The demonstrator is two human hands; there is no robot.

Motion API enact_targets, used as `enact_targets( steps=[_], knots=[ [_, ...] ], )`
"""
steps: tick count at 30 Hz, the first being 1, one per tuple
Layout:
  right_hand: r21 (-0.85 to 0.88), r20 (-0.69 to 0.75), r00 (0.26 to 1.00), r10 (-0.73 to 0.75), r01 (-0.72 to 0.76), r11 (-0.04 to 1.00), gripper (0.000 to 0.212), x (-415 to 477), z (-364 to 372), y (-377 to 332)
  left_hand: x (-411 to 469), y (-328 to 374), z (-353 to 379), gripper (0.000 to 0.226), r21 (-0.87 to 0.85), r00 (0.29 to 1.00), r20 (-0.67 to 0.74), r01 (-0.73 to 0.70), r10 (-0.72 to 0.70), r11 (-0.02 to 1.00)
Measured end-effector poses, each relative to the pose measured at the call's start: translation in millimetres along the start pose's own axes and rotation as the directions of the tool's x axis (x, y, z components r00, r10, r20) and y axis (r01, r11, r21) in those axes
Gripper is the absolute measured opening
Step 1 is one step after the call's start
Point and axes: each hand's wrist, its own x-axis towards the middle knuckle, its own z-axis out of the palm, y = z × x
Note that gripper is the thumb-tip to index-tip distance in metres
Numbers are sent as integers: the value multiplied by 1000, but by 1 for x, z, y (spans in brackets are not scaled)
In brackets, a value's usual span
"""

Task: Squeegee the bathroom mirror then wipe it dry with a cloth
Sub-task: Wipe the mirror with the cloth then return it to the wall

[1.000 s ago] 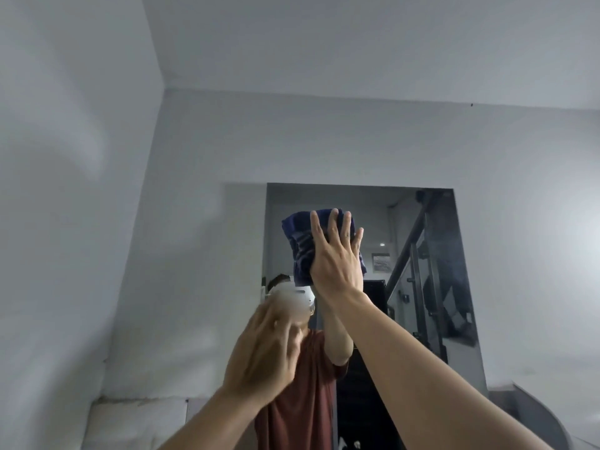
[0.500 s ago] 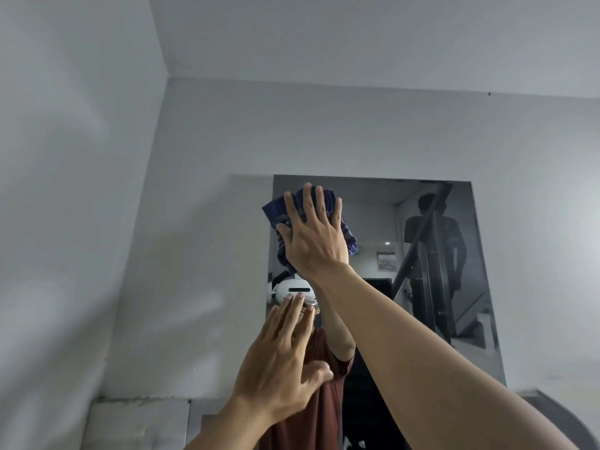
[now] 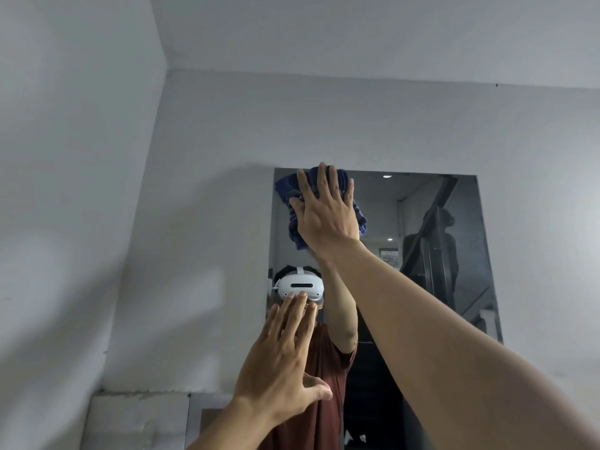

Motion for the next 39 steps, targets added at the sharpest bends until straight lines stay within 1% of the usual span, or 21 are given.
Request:
enact_targets(
  steps=[4, 10, 15, 20, 30, 39],
  knots=[
    [5, -15, 998, 59, -59, 998, 60, -1, -7, 23, -1, 2, -1, 133, 4, 1000, -2, 5, -5, 1000],
    [27, -17, 982, 188, -188, 982, 60, -6, -20, 70, -1, 3, 1, 133, -8, 1000, -3, 1, -1, 1000],
    [24, -23, 971, 237, -237, 971, 61, -17, -23, 109, -2, 3, 2, 130, -43, 1000, 10, 16, -15, 999],
    [34, -11, 953, 304, -303, 952, 61, -22, -31, 143, -2, 3, 2, 130, -41, 1000, 4, 7, -7, 999],
    [78, -32, 922, 386, -383, 921, 63, -36, -41, 199, -1, 2, 1, 133, -66, 1000, 9, 18, -17, 998],
    [60, -86, 904, 418, -414, 908, 61, -82, -31, 210, -2, 4, 0, 136, -58, 1000, -20, -1, 0, 998]
  ],
)
